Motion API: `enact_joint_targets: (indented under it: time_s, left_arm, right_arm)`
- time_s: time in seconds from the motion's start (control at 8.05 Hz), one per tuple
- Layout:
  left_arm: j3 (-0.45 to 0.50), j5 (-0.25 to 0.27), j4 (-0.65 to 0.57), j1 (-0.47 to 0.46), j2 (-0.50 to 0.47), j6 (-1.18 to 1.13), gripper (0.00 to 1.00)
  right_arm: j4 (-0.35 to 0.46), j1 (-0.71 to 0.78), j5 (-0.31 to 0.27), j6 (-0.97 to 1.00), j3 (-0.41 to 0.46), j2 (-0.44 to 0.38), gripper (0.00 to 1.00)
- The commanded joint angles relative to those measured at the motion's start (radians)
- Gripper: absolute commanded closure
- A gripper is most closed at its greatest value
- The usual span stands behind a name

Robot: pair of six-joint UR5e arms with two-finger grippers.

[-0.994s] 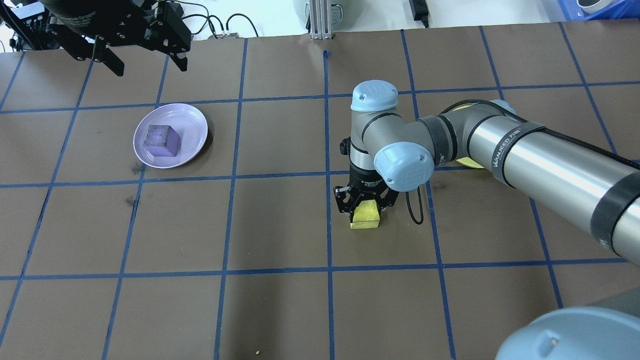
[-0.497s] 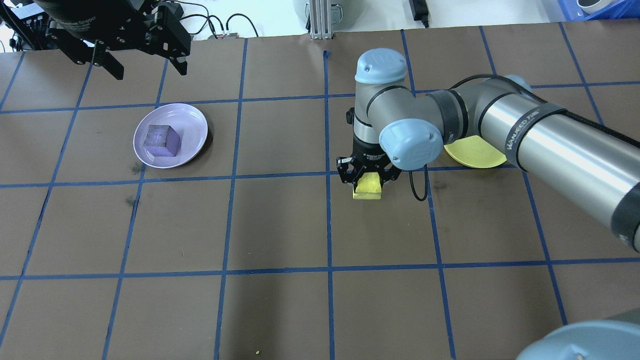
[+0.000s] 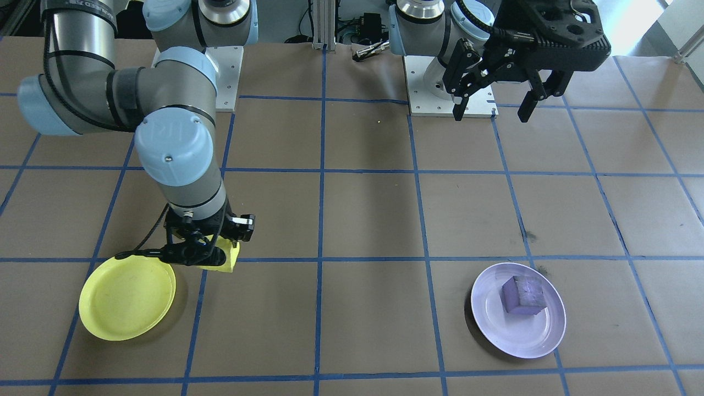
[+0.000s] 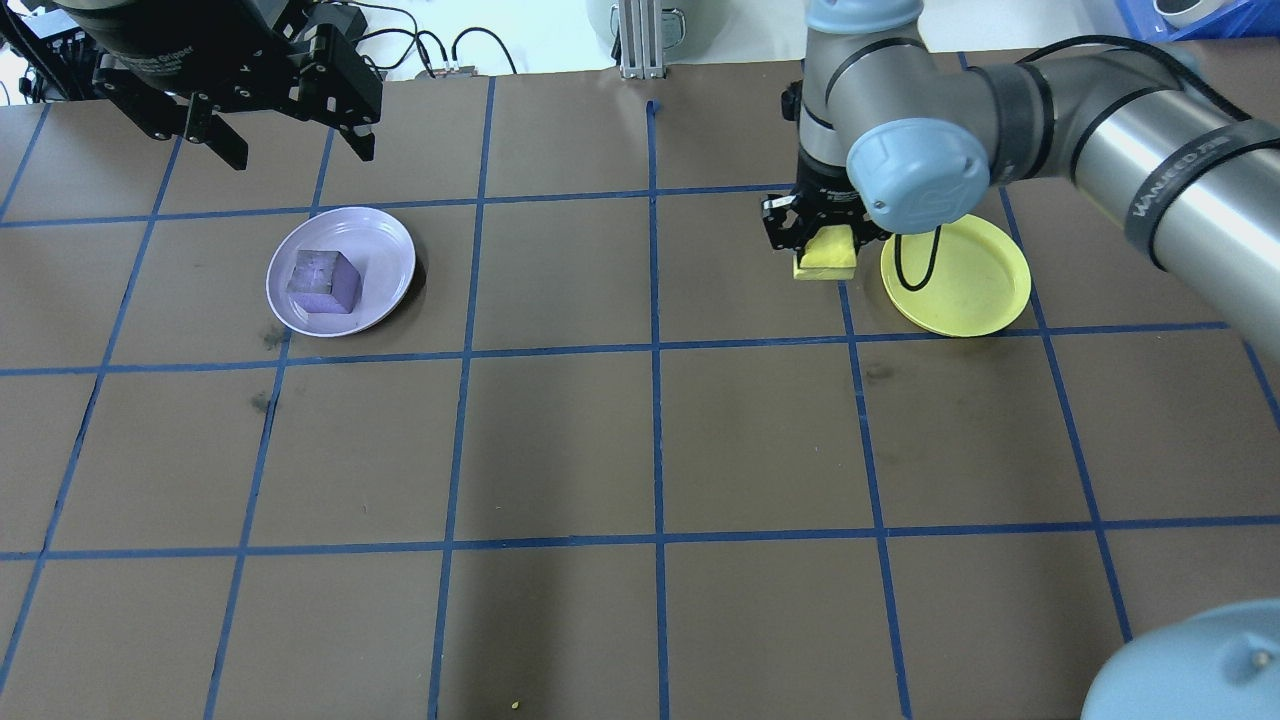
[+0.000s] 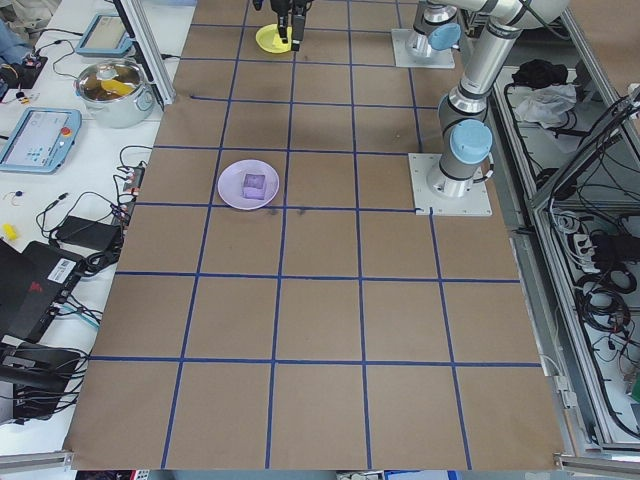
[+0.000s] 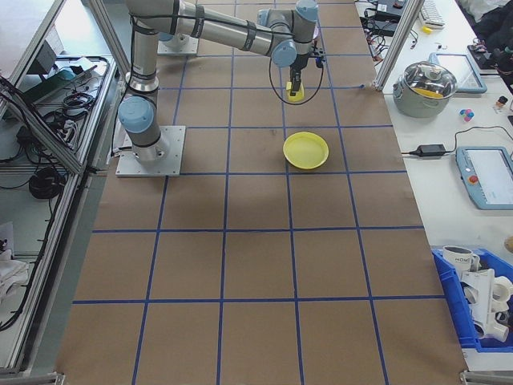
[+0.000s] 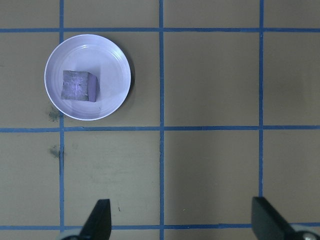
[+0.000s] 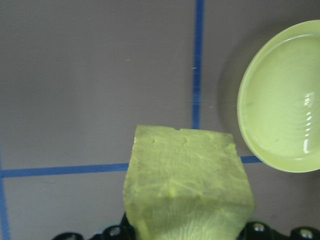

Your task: Sort blocks by color into plates

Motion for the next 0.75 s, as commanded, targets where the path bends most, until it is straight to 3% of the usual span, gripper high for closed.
enact_joint_targets:
  time_s: [0.0,0.25,0.62]
  left_arm:
    - [-0.003,0.0,0.0,0.002,0.001,0.0,0.0]
    - [-0.003,0.0,0.0,0.0,0.001,0.0,0.0]
    - [-0.003,0.001,0.0,0.0,0.001,0.0,0.0]
  right_arm:
    - [0.0,-0.158,-0.153,-0.134,-0.004,0.0,1.0]
    - [0.0,-0.221,-0.151,-0.255,-0.004,0.038,1.0]
    - [-0.014,-0.226,-0.15,-0.26,-0.006,0.135,1.0]
